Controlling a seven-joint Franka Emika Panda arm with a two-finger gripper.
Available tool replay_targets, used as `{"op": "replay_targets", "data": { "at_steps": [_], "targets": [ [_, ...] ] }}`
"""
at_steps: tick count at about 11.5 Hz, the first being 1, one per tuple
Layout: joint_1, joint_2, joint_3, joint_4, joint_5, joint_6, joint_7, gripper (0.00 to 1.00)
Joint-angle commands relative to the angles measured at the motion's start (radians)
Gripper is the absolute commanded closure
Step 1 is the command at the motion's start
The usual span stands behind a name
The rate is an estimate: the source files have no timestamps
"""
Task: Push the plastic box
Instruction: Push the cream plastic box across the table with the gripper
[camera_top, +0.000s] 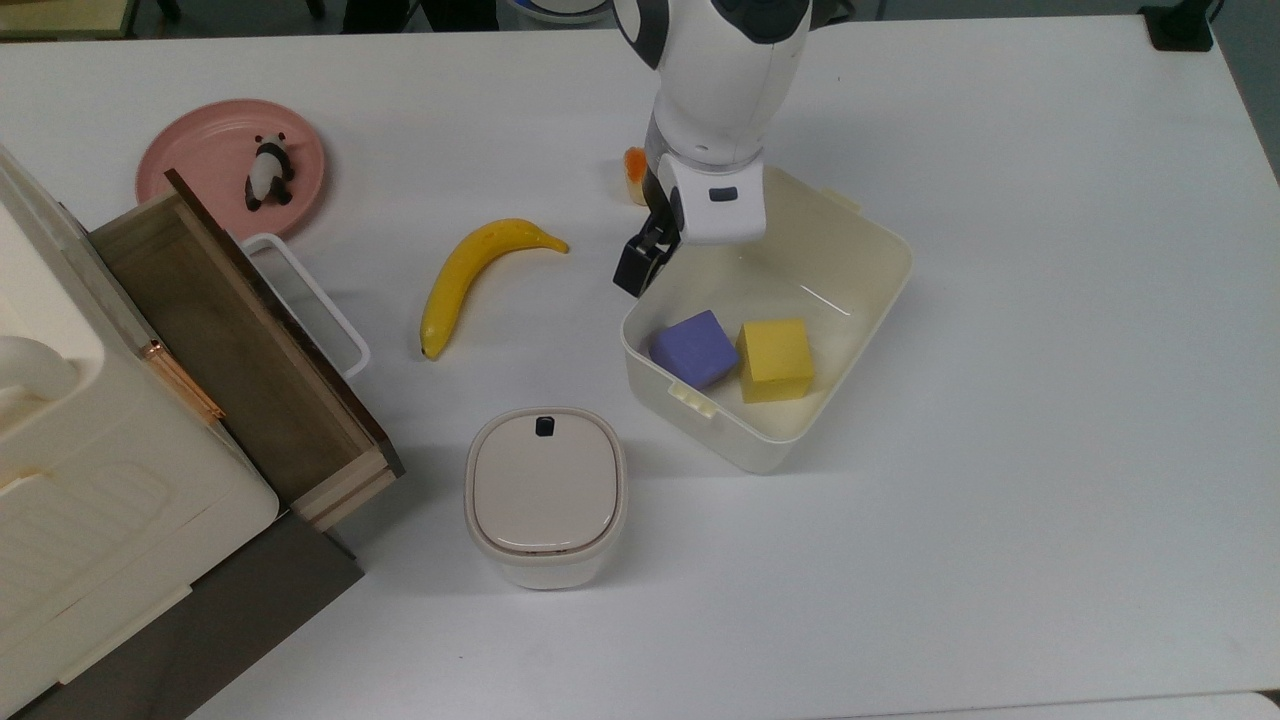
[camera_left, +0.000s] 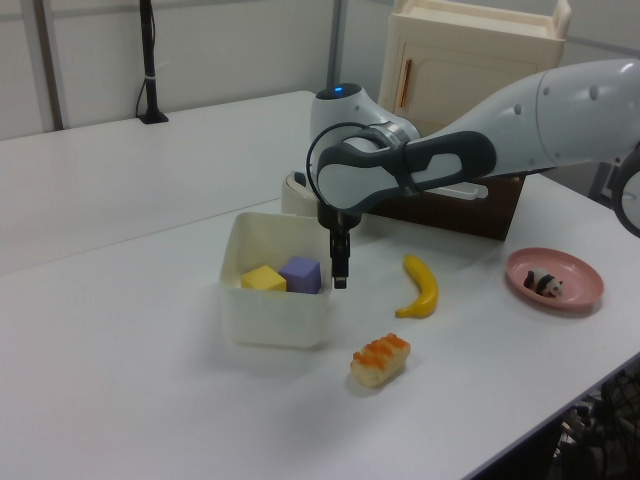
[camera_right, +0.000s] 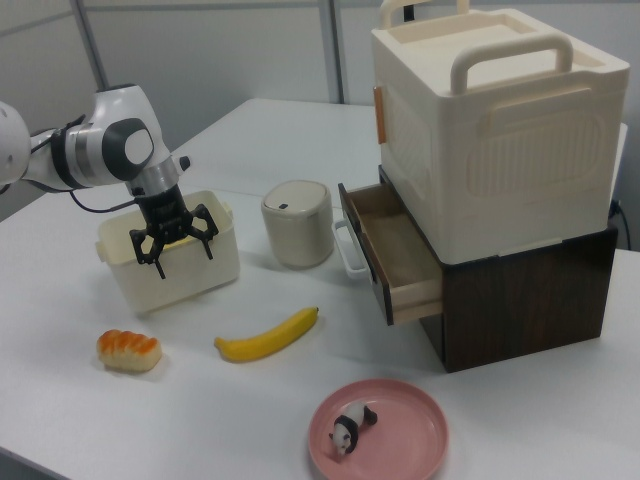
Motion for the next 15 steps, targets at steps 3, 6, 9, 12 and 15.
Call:
{"op": "replay_targets", "data": {
  "at_steps": [3,6,9,12,15],
  "targets": [
    [0.036,0.05,-0.004,0.095,-0.017,0.014,0.03,0.0],
    [0.053,0.064,-0.003,0.12,-0.019,0.067,0.03,0.0],
    [0.076,0.094,0.002,0.161,-0.025,0.091,0.03,0.0],
    [0.093,0.114,0.002,0.207,-0.025,0.112,0.031,0.0],
    [0.086,0.09,0.003,0.193,-0.049,0.124,0.051,0.0]
  ]
}}
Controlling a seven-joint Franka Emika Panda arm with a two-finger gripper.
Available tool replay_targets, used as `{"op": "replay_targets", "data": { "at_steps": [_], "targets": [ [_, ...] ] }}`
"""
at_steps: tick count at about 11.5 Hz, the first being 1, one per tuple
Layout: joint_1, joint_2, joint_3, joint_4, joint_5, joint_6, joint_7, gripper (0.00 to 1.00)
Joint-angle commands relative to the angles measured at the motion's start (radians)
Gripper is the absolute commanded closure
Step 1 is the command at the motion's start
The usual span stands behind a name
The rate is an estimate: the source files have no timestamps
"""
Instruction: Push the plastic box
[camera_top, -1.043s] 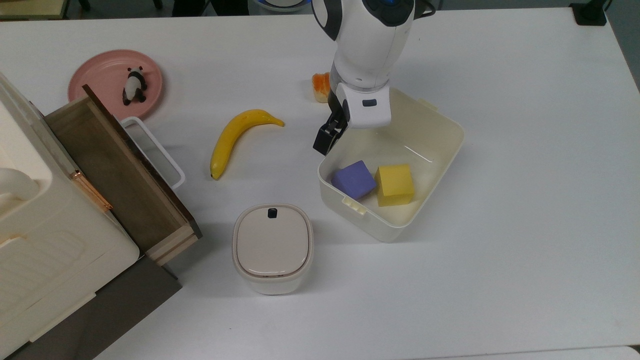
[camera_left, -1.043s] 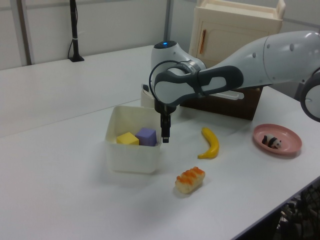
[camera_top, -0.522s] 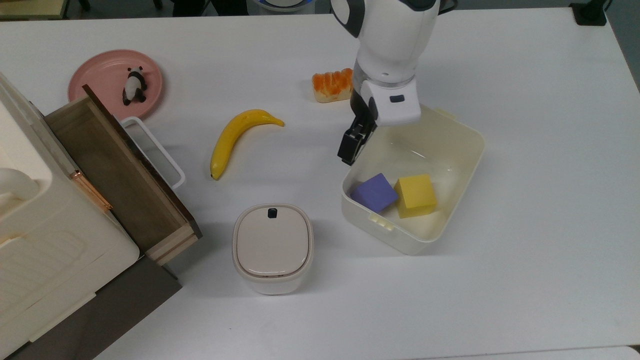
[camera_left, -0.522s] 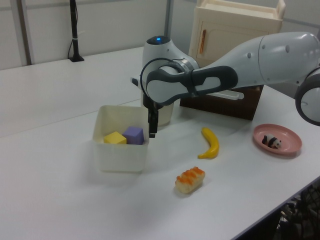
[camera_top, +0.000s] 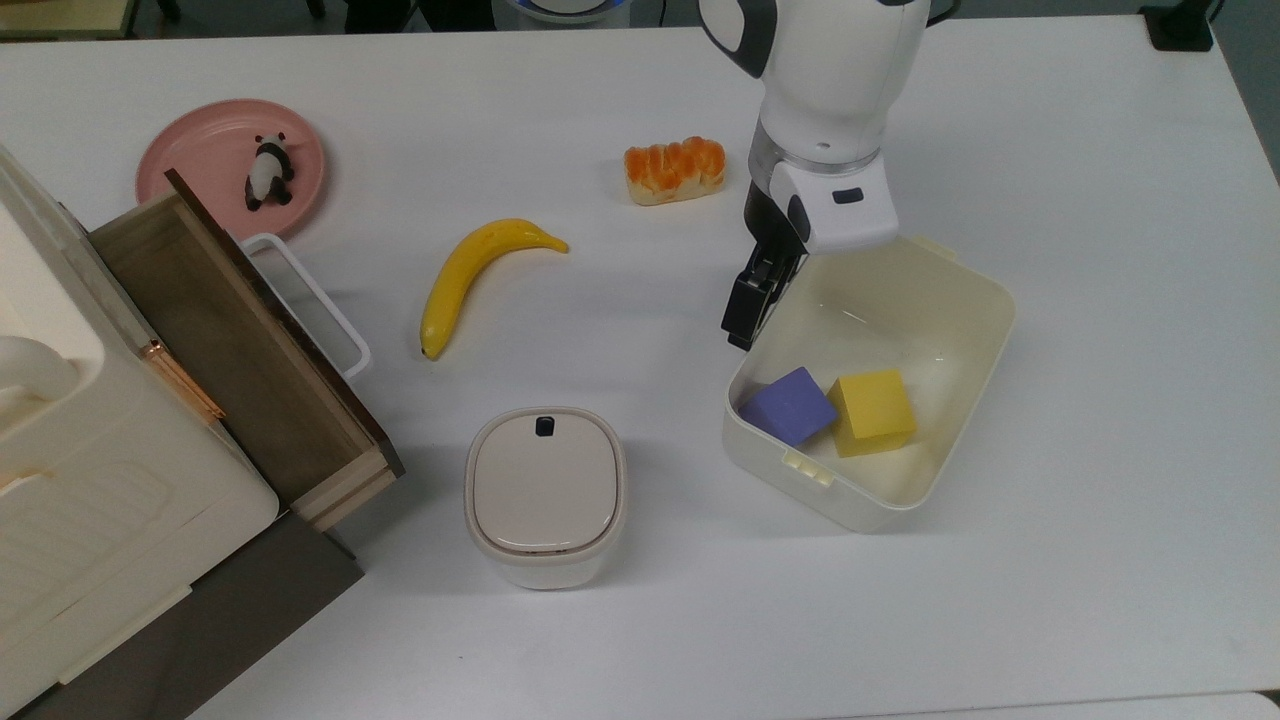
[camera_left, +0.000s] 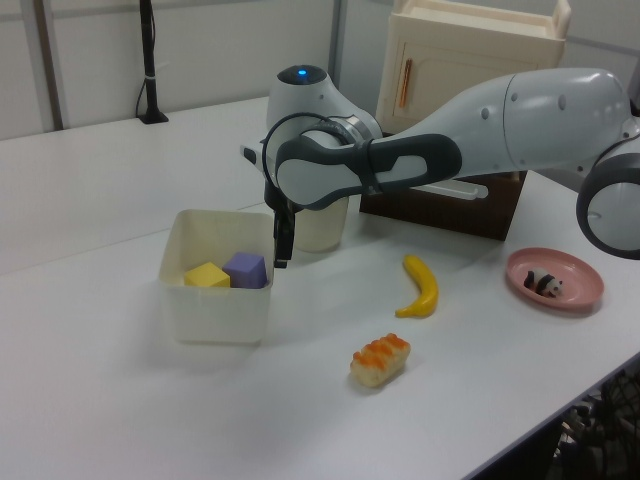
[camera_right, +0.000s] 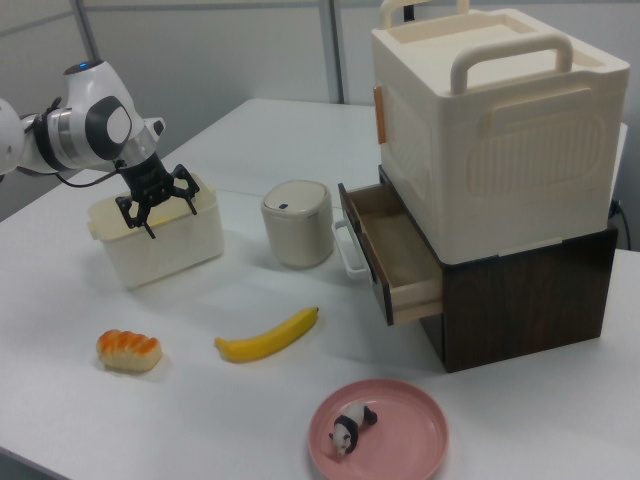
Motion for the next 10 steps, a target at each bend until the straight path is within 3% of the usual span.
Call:
{"op": "replay_targets", "data": {
  "at_steps": [1,5,10],
  "targets": [
    [-0.018,-0.056,-0.002,-0.028,-0.029,0.006,0.036,0.0],
    [-0.172,-0.211,0.086,-0.064,-0.003,-0.199,0.07,0.0],
    [-0.344,-0.347,0.199,-0.061,0.069,-0.444,0.457,0.0]
  ]
}}
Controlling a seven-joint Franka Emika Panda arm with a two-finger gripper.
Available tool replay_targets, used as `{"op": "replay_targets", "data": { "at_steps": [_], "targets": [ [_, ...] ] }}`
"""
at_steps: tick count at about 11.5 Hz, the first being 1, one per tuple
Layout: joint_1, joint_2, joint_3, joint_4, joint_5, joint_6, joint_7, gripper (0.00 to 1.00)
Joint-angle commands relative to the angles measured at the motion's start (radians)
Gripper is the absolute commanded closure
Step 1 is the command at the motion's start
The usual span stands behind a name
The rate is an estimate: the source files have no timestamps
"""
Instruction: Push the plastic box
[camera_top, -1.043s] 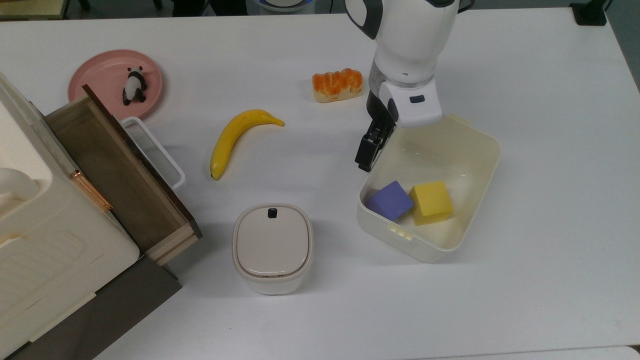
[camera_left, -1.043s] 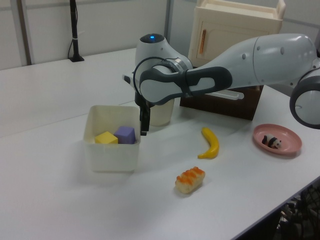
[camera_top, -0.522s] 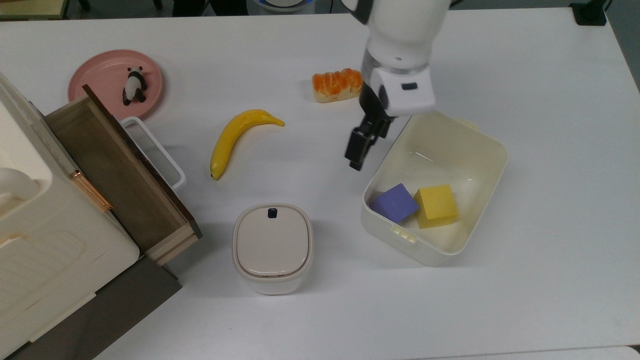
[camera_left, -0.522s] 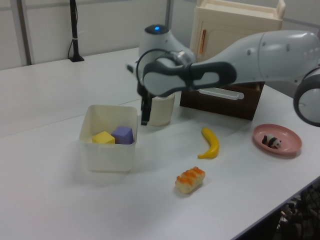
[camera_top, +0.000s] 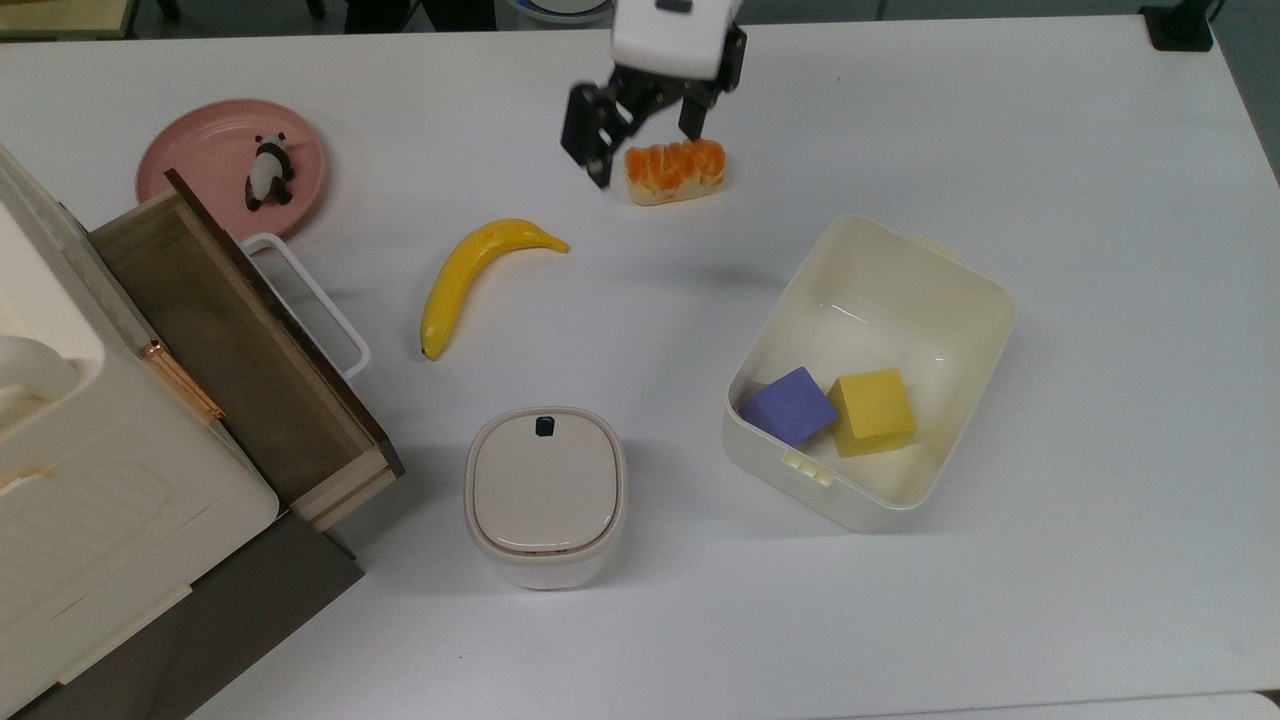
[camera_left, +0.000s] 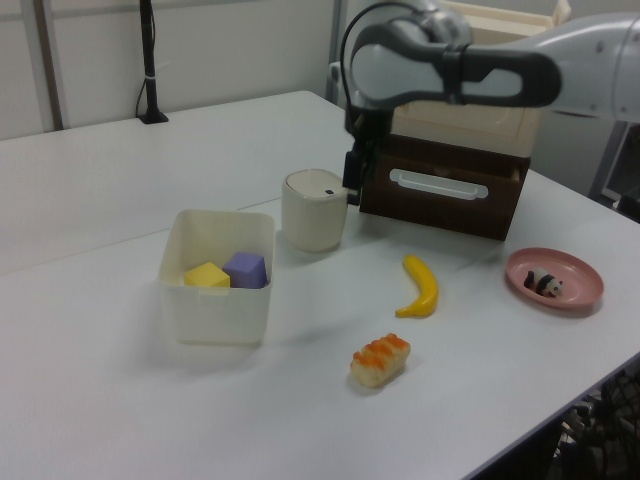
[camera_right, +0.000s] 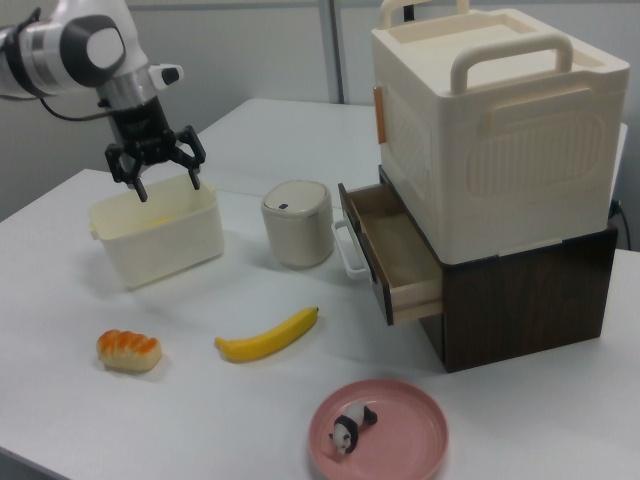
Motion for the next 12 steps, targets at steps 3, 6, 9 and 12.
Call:
{"op": "replay_targets", "data": {
  "at_steps": [3,6,9,12],
  "targets": [
    [-0.136,-0.1,0.058,-0.059,0.108,-0.057,0.459,0.0],
    [-0.2,-0.138,0.049,-0.069,0.187,-0.083,0.492,0.0],
    [-0.204,-0.14,0.027,-0.078,0.19,-0.072,0.535,0.0],
    [-0.2,-0.176,0.026,-0.148,0.199,0.004,0.535,0.0]
  ]
}}
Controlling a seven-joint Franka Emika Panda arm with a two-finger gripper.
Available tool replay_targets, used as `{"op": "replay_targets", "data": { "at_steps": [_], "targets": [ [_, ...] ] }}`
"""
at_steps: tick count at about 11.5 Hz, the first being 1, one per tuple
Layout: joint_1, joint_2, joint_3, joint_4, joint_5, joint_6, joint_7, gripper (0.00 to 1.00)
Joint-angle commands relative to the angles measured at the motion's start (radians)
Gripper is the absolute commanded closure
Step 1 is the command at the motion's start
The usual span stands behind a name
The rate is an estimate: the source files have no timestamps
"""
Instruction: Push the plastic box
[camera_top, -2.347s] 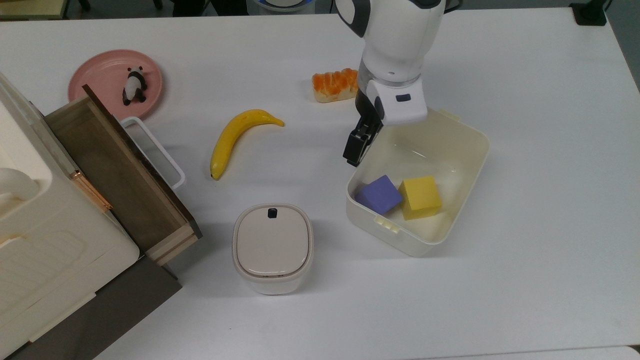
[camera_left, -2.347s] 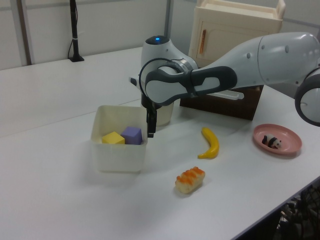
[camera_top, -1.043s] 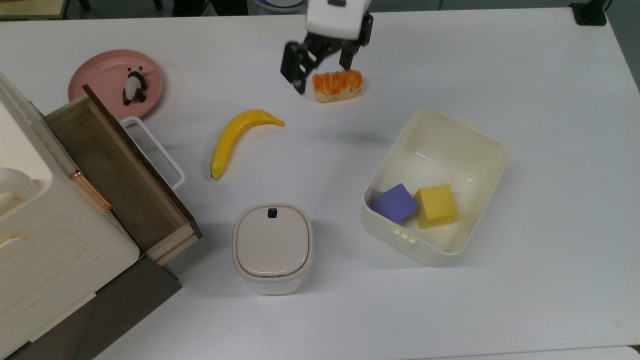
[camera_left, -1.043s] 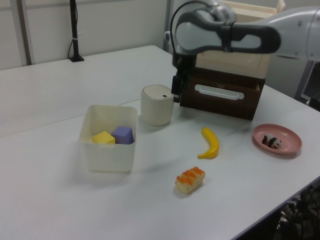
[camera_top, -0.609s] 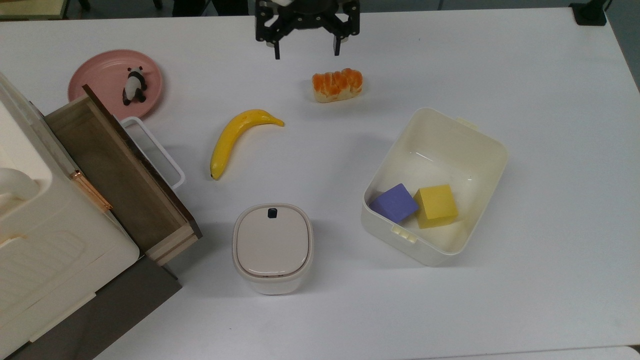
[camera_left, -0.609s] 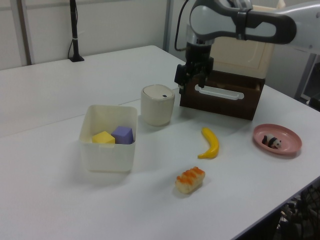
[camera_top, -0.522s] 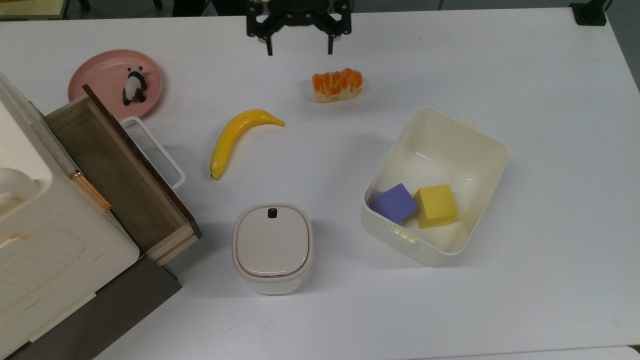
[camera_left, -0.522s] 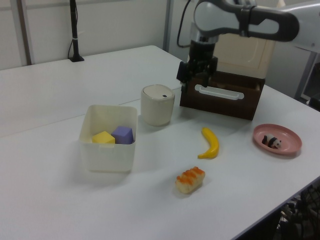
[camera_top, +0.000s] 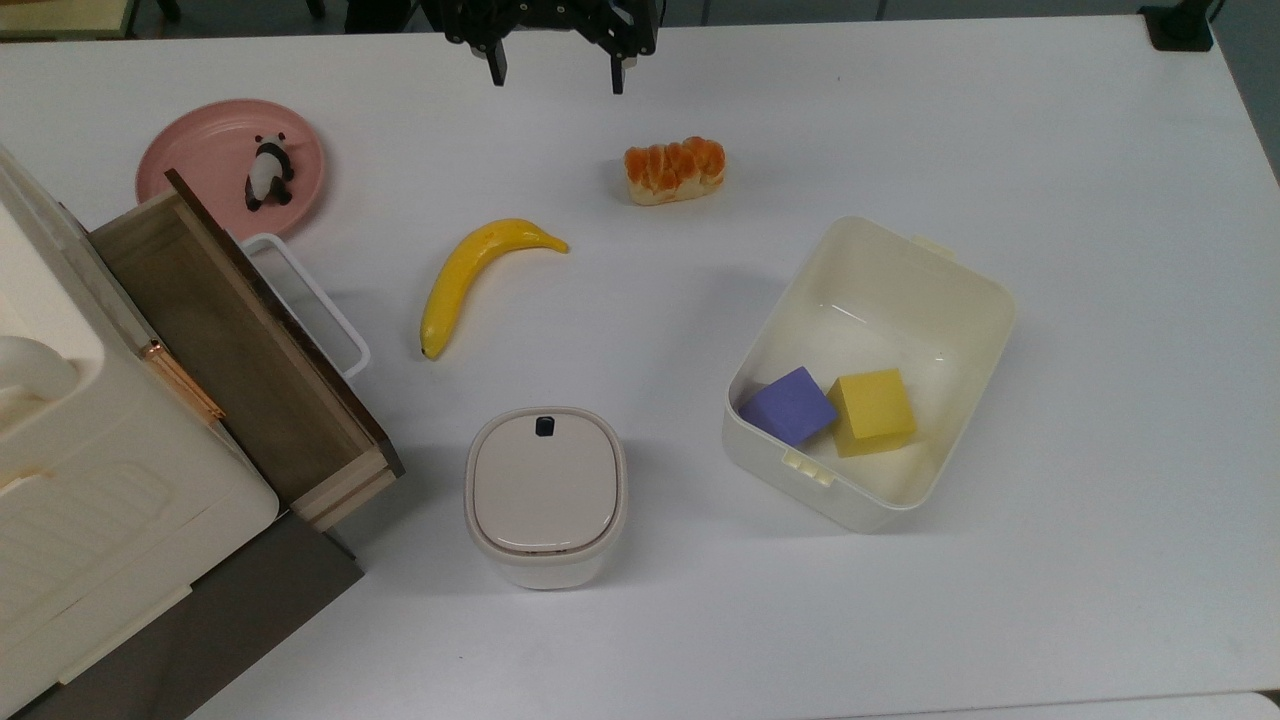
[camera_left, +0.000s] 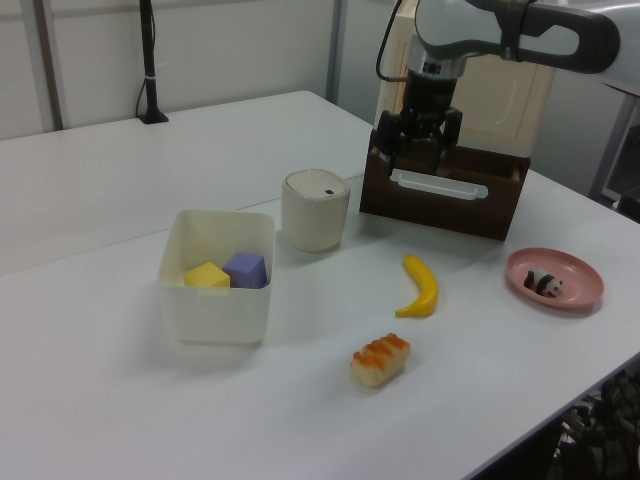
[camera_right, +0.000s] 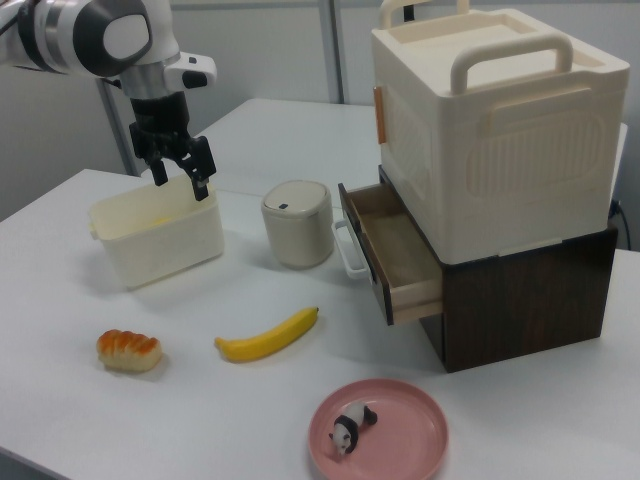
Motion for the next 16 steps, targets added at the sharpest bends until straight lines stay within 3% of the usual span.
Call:
{"op": "replay_targets", "data": {
  "at_steps": [1,3,5,7,10,16],
  "targets": [
    [0.013,-0.076,-0.011,-0.114,0.029,0.086,0.02,0.0],
    [0.027,-0.078,-0.034,-0.117,0.029,0.086,0.01,0.0],
    [0.088,-0.078,-0.099,-0.115,0.029,0.085,0.008,0.0],
    [0.093,-0.078,-0.106,-0.114,0.029,0.085,0.007,0.0],
    [0.139,-0.076,-0.158,-0.111,0.029,0.085,0.007,0.0],
    [0.168,-0.072,-0.183,-0.111,0.029,0.085,0.007,0.0]
  ]
}}
